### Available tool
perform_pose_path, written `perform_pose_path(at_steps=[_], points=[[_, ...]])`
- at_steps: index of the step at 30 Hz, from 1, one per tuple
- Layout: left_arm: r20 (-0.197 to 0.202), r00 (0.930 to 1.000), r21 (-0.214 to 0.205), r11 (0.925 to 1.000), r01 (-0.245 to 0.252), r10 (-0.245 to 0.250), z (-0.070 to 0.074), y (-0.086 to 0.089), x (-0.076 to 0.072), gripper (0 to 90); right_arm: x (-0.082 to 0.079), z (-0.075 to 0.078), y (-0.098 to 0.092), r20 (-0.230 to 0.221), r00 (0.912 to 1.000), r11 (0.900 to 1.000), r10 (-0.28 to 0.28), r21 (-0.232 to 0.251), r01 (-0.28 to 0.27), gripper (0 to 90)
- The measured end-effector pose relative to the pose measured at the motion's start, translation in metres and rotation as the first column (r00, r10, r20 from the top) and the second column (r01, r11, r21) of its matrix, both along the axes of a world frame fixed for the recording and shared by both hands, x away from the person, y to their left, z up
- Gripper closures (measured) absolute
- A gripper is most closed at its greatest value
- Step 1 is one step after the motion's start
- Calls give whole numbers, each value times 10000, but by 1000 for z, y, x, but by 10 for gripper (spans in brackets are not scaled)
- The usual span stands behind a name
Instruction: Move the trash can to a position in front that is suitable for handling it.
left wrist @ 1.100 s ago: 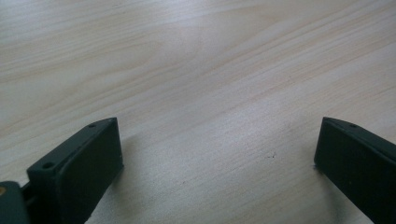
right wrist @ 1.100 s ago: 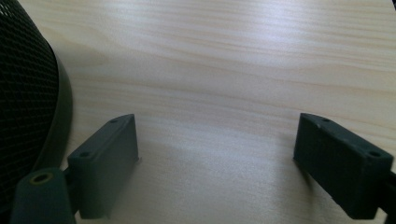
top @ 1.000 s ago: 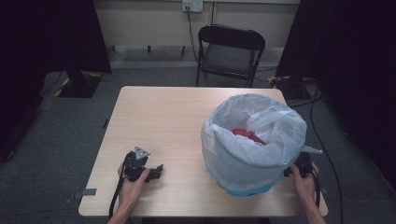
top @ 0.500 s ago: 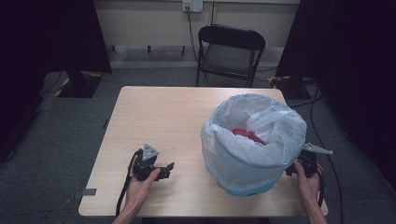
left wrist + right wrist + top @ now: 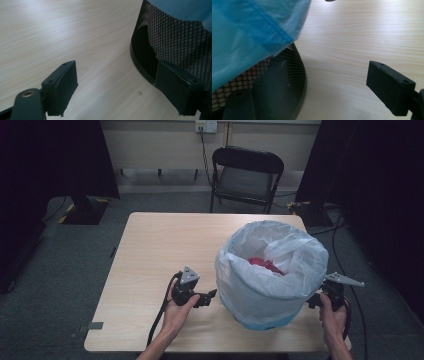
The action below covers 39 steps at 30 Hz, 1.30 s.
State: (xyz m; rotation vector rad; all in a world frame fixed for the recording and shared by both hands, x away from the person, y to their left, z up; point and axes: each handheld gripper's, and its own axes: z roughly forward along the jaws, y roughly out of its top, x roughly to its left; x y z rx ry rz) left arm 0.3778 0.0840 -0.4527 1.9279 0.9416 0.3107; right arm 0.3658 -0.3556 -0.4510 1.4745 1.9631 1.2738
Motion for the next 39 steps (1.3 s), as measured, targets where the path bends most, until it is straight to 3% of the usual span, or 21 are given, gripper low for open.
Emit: perform_pose_path(at_steps=[6,11,14,18,22,26,34,39], points=[[-39,9998,-246,9995,174,-175,-1,-25,4,172,-6,3,2,107,9999,10000,26,81,-27,228],[256,9992,-159,9994,-308,312,1,-31,6,224,-6,7,3,175,9998,9999,-46,100,45,264],[-49,9998,-338,9992,-217,216,1,-28,9,218,-5,7,4,145,9999,9999,10,166,-12,279],[21,9991,-429,9981,-432,433,1,-25,12,229,-1,7,8,103,9999,9997,-1,261,-1,307],[-203,9975,-626,9957,-685,674,1,-20,19,243,3,8,15,110,9999,9998,112,163,-114,333],[112,9966,-348,9961,-810,814,7,-17,25,269,9,7,21,9,9994,9990,343,296,-343,330],[-37,9954,-525,9940,-955,955,8,1,28,288,23,7,37,-128,9990,9982,421,431,-415,341],[-63,9953,-582,9936,-968,966,8,19,26,296,29,6,50,-152,9966,9955,806,509,-797,346]])
